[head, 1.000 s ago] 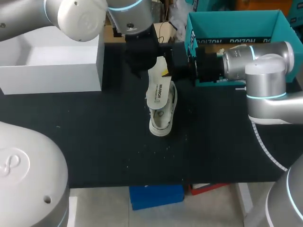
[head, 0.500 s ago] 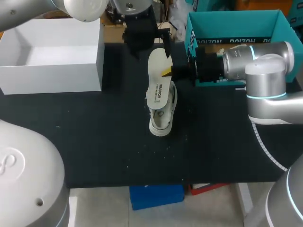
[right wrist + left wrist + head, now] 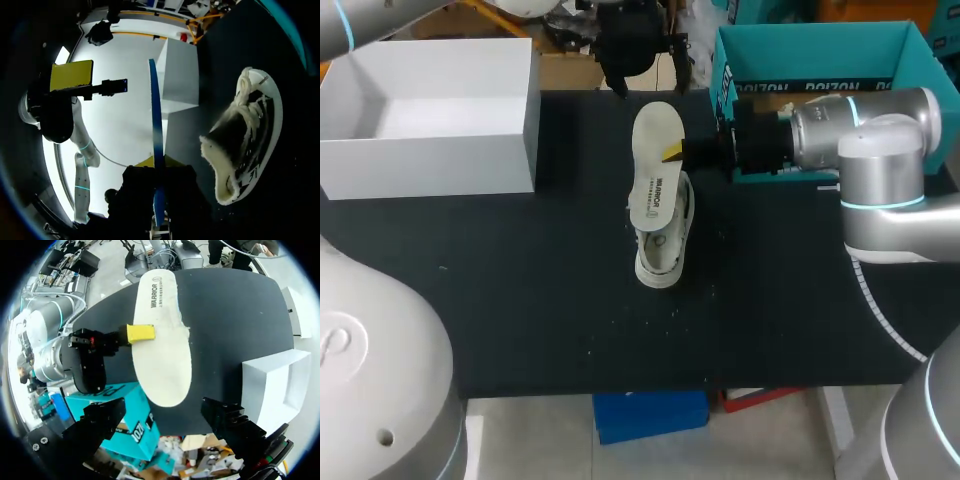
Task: Take the shoe out of the shoebox, open the shoe tongue, remove and reinsert the insole, then place the shoe into the shoebox
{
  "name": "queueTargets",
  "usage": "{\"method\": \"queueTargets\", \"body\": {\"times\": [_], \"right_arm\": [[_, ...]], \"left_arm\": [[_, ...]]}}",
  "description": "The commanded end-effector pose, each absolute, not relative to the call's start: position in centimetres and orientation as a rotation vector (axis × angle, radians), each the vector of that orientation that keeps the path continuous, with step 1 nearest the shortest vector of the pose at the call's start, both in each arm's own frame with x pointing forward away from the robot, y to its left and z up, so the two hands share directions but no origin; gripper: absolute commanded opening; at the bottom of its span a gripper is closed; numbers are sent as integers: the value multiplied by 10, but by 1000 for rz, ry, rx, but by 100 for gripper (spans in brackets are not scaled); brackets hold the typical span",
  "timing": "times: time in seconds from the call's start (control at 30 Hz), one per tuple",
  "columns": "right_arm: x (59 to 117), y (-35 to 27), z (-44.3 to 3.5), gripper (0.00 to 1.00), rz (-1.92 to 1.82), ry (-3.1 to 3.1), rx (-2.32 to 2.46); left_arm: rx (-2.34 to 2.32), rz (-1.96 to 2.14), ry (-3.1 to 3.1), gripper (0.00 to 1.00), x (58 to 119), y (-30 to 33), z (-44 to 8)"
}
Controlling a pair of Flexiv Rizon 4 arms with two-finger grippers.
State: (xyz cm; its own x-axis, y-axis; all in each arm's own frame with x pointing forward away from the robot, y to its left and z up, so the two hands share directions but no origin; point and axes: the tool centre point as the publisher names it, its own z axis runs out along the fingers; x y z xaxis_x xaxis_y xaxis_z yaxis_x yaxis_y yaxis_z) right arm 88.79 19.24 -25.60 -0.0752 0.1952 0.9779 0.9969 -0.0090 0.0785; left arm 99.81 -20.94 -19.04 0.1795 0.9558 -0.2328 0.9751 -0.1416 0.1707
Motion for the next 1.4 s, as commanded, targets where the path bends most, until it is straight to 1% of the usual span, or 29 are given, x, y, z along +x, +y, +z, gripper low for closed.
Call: {"method": "queueTargets", "body": {"times": [0.03,0.27,0.53,0.97,1.4], "right_arm": [[888,193,-256,0,-1179,-1405,-1332],[888,193,-256,0,-1179,-1405,-1332],[888,193,-256,0,-1179,-1405,-1332],[888,193,-256,0,-1179,-1405,-1332],[888,193,-256,0,-1179,-1405,-1332]], "left_arm": [[2200,-111,1866,100,1020,-219,-192],[2191,-114,1871,100,1030,-224,-193],[2191,-111,1880,100,1011,-216,-193],[2157,-64,1949,100,943,-182,-192],[2163,-59,1966,100,866,-182,-205]]}}
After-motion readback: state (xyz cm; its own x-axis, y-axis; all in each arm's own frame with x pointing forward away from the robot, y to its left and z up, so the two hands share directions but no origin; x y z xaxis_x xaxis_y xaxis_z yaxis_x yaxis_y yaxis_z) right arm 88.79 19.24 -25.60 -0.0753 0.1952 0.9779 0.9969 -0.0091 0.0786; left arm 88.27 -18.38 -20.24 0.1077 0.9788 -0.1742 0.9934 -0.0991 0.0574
